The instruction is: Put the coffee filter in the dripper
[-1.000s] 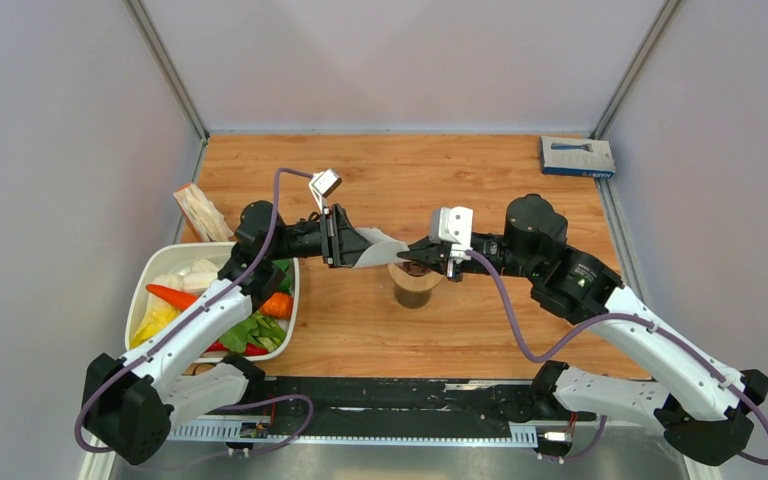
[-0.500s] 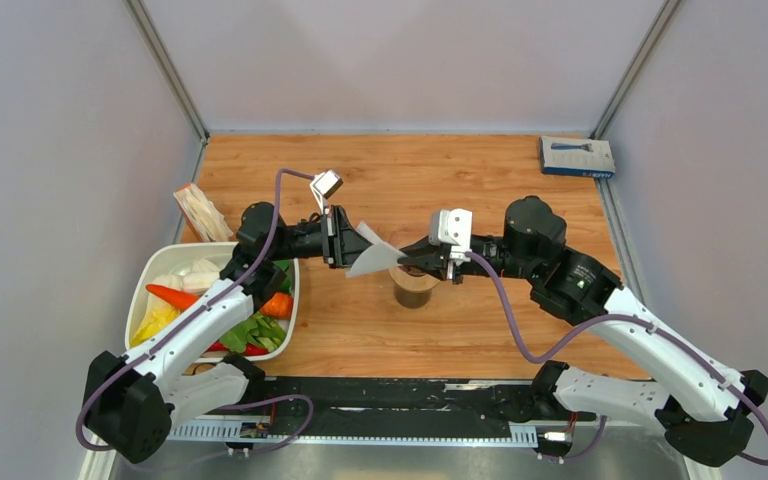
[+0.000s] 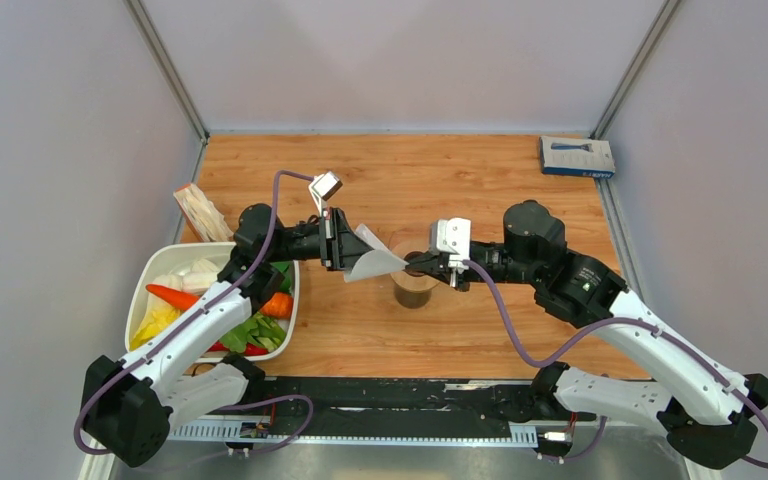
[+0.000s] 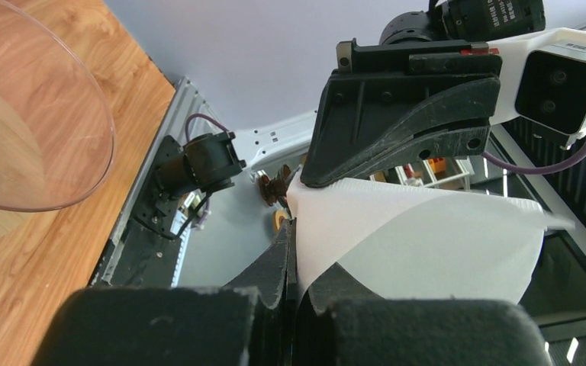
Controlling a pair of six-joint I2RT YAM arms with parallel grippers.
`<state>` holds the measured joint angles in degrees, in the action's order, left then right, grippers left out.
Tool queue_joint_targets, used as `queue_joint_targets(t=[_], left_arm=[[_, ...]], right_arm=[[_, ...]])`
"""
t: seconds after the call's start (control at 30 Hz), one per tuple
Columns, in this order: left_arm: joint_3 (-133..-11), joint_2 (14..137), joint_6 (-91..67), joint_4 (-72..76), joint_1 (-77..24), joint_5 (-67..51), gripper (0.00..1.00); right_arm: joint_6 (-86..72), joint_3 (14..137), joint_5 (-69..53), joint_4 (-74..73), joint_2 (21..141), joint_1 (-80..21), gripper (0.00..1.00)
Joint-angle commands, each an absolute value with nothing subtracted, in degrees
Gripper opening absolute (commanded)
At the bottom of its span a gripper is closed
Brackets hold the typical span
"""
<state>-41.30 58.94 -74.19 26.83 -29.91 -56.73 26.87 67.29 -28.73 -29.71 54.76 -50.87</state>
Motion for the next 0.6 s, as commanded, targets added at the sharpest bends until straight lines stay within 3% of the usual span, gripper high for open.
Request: queue_joint_targets(t=[0.0,0.43,0.5,0.57], left_arm=[[-41.6,58.0,-76.3,32.3,-29.7,-59.2,0.0],[-42.7,57.9,-74.3,29.8,-29.9,-58.7,0.0],[-42.9,58.0,-73.8,29.1,-30.0,-58.7,0.04],[-43.1,58.2,-72.2,27.0,-29.9,-58.6,0.22]], right_arm=[[28.1,68.7,-27.9,-30.5,54.6,-51.1,0.0],[27.7,69.8,-27.3,-30.6,55.3,-51.1,0.0],[27.5,70.0,-27.7,-30.1,55.6,-51.1,0.0],[27.5,70.2,-27.8,-29.6,55.5,-51.1,0.0]])
